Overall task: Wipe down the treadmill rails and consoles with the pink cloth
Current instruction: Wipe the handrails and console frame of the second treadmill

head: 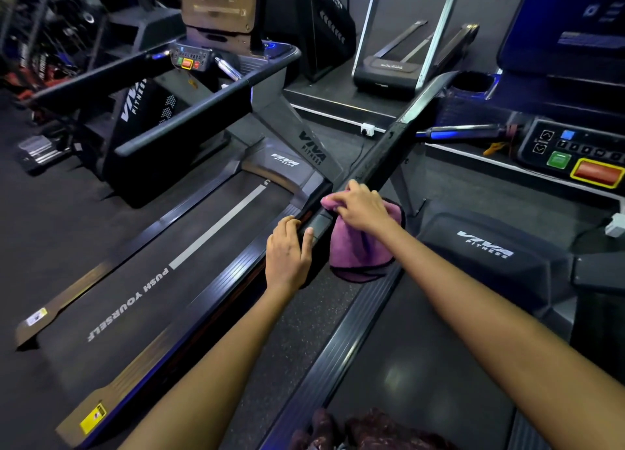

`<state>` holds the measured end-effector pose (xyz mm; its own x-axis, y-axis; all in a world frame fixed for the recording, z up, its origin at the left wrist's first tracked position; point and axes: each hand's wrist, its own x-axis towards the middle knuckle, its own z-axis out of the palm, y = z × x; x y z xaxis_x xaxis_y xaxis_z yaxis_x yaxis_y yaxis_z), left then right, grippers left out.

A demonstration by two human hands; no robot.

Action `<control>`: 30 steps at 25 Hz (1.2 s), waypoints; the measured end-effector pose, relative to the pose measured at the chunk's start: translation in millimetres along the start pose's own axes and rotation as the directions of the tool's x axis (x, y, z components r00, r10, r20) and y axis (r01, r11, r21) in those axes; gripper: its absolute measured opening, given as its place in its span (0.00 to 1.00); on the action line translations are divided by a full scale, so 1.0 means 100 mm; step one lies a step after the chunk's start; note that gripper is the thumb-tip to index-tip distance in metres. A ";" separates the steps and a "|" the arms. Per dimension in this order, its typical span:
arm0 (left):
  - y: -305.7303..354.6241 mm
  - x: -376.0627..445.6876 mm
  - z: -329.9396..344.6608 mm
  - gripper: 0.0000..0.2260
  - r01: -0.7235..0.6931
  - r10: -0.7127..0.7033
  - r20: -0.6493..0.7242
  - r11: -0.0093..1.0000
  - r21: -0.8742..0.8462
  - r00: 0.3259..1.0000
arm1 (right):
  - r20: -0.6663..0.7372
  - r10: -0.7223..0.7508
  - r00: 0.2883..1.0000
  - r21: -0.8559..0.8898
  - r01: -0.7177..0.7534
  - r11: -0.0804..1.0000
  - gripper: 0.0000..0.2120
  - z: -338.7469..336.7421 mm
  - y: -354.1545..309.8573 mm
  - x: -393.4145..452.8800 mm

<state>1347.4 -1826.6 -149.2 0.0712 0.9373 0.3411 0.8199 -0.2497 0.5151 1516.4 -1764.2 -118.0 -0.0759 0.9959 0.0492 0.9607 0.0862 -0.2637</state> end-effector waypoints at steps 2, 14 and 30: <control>-0.01 -0.01 0.01 0.25 -0.009 0.009 0.002 1.000 0.010 1.000 | -0.038 0.050 0.998 -0.127 -0.054 0.990 0.12 0.01 -0.30 0.07; -0.19 0.15 -0.11 0.22 -0.047 0.110 0.460 0.988 -0.146 0.881 | -0.056 0.125 0.991 0.234 -0.109 0.966 0.12 0.11 0.07 0.10; -0.10 -0.08 -0.12 0.26 -0.055 0.065 0.193 0.997 -0.058 0.979 | -0.359 0.436 0.825 0.748 -0.025 0.663 0.30 1.07 -0.57 -0.75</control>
<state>1331.8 -1835.0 -147.3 0.2328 0.9484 0.2155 0.7804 -0.3144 0.5405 1439.2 -1840.8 -209.8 0.4524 0.8496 0.2712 0.4388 0.0527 -0.8970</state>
